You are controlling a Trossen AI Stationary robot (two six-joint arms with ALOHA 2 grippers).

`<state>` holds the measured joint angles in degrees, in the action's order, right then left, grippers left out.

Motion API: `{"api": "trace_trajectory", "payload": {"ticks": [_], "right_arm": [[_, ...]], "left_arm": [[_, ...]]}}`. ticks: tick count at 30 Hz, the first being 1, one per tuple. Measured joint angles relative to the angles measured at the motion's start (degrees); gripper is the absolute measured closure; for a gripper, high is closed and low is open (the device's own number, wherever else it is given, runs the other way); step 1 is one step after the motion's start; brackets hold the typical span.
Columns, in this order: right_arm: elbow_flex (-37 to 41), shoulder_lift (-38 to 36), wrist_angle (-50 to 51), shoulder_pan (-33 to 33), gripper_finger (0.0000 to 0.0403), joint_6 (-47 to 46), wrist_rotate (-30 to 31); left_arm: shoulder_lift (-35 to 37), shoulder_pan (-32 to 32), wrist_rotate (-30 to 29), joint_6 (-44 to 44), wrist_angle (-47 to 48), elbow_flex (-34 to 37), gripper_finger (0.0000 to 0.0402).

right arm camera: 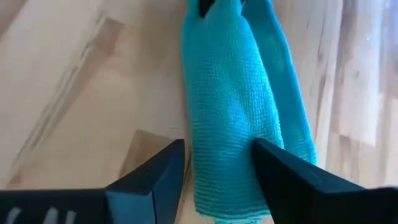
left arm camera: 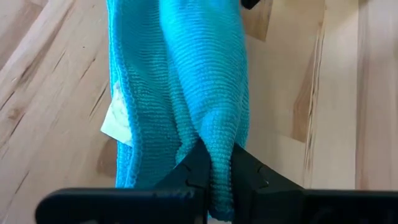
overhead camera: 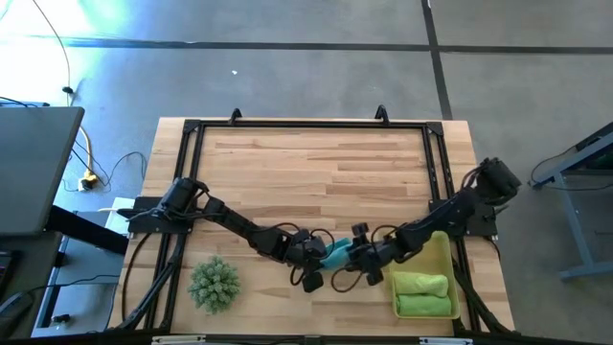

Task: Roll microfiber towels into tight, uniform cylinder then place into a basket
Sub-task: Roll the blue microfiber cloth

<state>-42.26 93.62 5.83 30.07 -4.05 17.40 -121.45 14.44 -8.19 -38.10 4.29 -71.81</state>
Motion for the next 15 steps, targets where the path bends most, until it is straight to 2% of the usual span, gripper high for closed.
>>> {"api": "trace_trajectory", "payload": {"ticks": [8, 12, 15], "right_arm": [[-0.11, 2.47, 0.02, -3.66, 0.0241, 1.53, -4.12], [-0.22, 3.09, 0.35, -4.63, 0.0254, 1.49, -5.71], [-0.22, 3.26, 0.24, -5.35, 0.0271, 0.91, -7.35]], "left_arm": [[1.28, 0.15, 1.06, 1.17, 0.07, 0.02, 0.0375], [1.58, 0.17, 1.22, 1.24, 0.35, 0.02, 0.0360], [2.06, 0.13, 3.75, 2.79, 1.65, 0.02, 0.0343]]}}
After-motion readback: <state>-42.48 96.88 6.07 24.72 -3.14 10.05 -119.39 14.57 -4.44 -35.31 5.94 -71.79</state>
